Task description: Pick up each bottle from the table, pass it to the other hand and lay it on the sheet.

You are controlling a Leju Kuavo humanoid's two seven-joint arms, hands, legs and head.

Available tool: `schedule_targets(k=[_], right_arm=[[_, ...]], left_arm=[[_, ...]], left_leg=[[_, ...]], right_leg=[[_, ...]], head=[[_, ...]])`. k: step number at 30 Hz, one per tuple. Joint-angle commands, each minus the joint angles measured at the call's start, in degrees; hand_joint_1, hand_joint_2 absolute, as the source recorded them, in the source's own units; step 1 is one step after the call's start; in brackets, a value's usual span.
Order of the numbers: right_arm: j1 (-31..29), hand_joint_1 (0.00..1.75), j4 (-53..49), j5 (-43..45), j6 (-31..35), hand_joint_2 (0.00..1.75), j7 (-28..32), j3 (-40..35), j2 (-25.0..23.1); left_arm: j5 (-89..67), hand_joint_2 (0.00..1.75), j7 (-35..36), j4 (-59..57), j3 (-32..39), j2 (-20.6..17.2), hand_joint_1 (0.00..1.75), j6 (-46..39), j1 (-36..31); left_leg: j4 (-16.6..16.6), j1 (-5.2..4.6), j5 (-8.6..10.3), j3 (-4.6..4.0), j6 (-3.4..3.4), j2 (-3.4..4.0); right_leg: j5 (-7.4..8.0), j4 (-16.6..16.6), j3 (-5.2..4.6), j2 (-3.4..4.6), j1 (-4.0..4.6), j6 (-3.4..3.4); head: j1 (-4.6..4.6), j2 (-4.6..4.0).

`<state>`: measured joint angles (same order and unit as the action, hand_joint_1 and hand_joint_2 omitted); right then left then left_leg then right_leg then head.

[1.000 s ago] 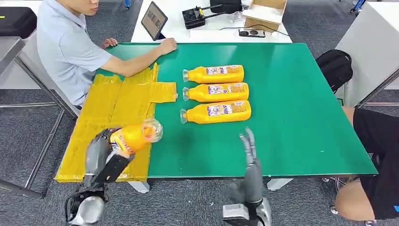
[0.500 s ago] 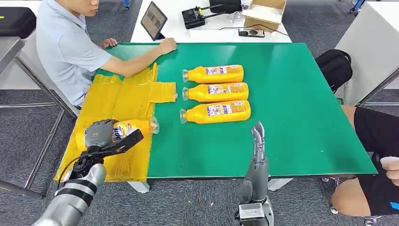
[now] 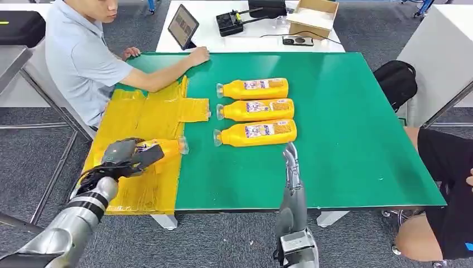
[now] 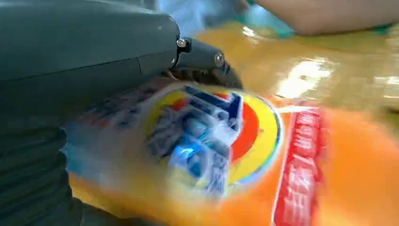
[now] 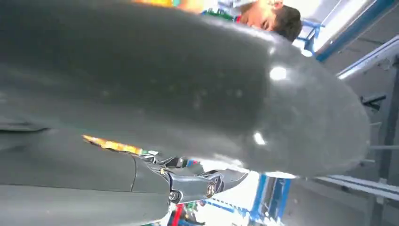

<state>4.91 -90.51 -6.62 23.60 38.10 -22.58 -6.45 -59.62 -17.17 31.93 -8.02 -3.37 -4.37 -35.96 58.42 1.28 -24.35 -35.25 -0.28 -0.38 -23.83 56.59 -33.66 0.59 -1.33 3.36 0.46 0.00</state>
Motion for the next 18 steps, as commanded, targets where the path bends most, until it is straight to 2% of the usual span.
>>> schedule_targets(k=[1,2,3,5,12,15,18], right_arm=[[-2.47,0.00,4.73,0.54,-0.63,0.00,1.90,1.05,-0.26],[-2.47,0.00,4.73,0.54,-0.63,0.00,1.90,1.05,-0.26],[-3.05,0.00,5.22,1.28,-2.36,0.00,1.90,0.92,-0.19],[-3.83,0.00,6.05,1.51,-3.51,0.00,1.90,0.96,-0.39],[-5.07,0.00,7.03,2.10,-5.21,0.00,1.90,1.09,-0.32],[-4.66,0.00,6.92,1.94,-4.87,0.00,1.90,1.26,-0.25],[-3.75,0.00,6.47,1.38,-4.33,0.00,1.90,0.90,0.03]], left_arm=[[1.74,1.75,-2.42,-4.15,3.85,-0.31,0.05,1.84,1.35],[1.74,1.75,-2.42,-4.15,3.85,-0.31,0.00,1.84,1.35],[5.63,1.75,-8.28,-2.04,4.26,-1.59,0.00,6.00,2.98],[8.83,1.75,-11.45,0.30,3.68,-3.48,0.00,10.73,4.50],[15.51,1.75,-14.37,9.54,-0.46,-6.97,0.00,16.58,6.93],[24.08,1.75,-16.86,17.10,3.27,-4.44,0.00,14.71,9.24],[35.16,1.75,-19.18,31.60,5.61,-0.87,0.00,14.94,14.62]], left_leg=[[-0.13,-0.03,-0.02,0.21,0.11,0.10],[-0.09,-0.02,-0.03,0.18,0.10,0.10],[-0.09,-0.02,-0.03,0.19,0.09,0.09],[-0.13,-0.05,-0.03,0.21,0.08,0.24],[-0.07,-0.01,-0.03,0.20,0.07,0.20],[-0.06,0.00,-0.03,0.16,0.08,0.11],[-0.03,0.01,-0.03,0.07,0.10,-0.01]], right_leg=[[0.01,-0.14,0.19,0.06,0.01,-0.13],[0.01,-0.10,0.18,0.08,0.01,-0.12],[0.01,-0.10,0.21,0.07,0.01,-0.11],[0.05,-0.10,0.16,0.21,-0.01,-0.13],[0.04,-0.05,0.14,0.18,0.03,-0.11],[0.02,-0.03,0.13,0.10,0.03,-0.10],[-0.02,-0.04,0.09,-0.07,0.04,-0.10]], head=[[0.00,0.00],[0.00,0.00],[0.02,0.00],[0.00,0.00],[0.00,0.00],[0.00,0.00],[0.02,0.00]])
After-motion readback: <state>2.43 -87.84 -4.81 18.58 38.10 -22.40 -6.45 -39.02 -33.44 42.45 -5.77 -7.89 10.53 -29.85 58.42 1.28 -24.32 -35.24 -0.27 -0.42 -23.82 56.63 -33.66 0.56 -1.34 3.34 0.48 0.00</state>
